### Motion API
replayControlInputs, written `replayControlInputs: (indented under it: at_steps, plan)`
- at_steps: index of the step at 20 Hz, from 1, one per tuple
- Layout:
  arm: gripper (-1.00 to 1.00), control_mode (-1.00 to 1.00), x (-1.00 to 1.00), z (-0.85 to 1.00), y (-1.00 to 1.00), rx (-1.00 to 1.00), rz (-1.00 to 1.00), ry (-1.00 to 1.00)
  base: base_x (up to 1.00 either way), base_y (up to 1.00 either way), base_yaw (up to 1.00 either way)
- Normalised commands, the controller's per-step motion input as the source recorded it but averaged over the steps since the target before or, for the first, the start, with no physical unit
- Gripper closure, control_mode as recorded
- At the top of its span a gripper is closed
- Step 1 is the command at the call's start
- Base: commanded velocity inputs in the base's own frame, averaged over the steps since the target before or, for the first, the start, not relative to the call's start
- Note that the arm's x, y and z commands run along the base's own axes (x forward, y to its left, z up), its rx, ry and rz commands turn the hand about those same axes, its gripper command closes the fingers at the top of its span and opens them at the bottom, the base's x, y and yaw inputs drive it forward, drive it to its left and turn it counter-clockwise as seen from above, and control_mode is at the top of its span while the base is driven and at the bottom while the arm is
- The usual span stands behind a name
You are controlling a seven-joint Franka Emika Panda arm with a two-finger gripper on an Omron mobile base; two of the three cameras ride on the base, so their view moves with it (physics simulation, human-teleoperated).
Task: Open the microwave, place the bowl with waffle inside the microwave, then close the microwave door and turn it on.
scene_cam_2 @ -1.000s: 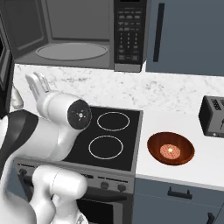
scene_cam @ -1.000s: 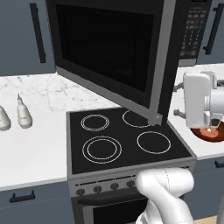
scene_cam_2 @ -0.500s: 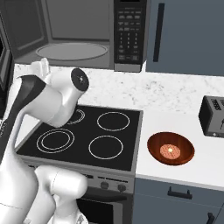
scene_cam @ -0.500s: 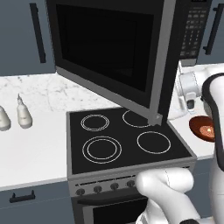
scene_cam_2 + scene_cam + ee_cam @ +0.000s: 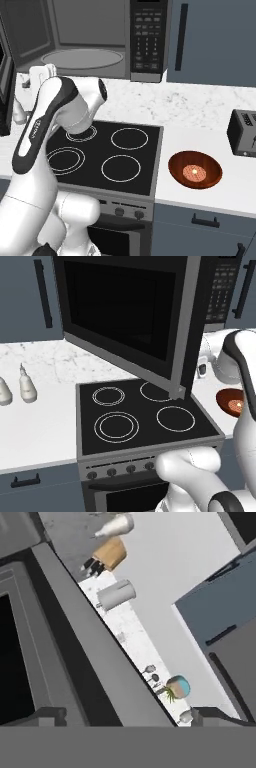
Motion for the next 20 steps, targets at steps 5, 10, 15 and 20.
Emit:
replayControlInputs:
  at_steps: [5,10,15,20]
  plan:
    - [-1.0,-1.0,0.0,0.07,0.58,0.22,0.27,0.04,0.0,0.0,0.0]
    - [-1.0,-1.0,0.0,0.24,0.79,0.14,0.13,0.04,0.0,0.0,0.0]
    - [-1.0,-1.0,-0.01,0.26,0.85,0.06,0.05,0.04,0.0,0.0,0.0]
    - [-1.0,-1.0,-0.06,0.03,0.92,0.0,0.0,0.0,0.0,0.0,0.0]
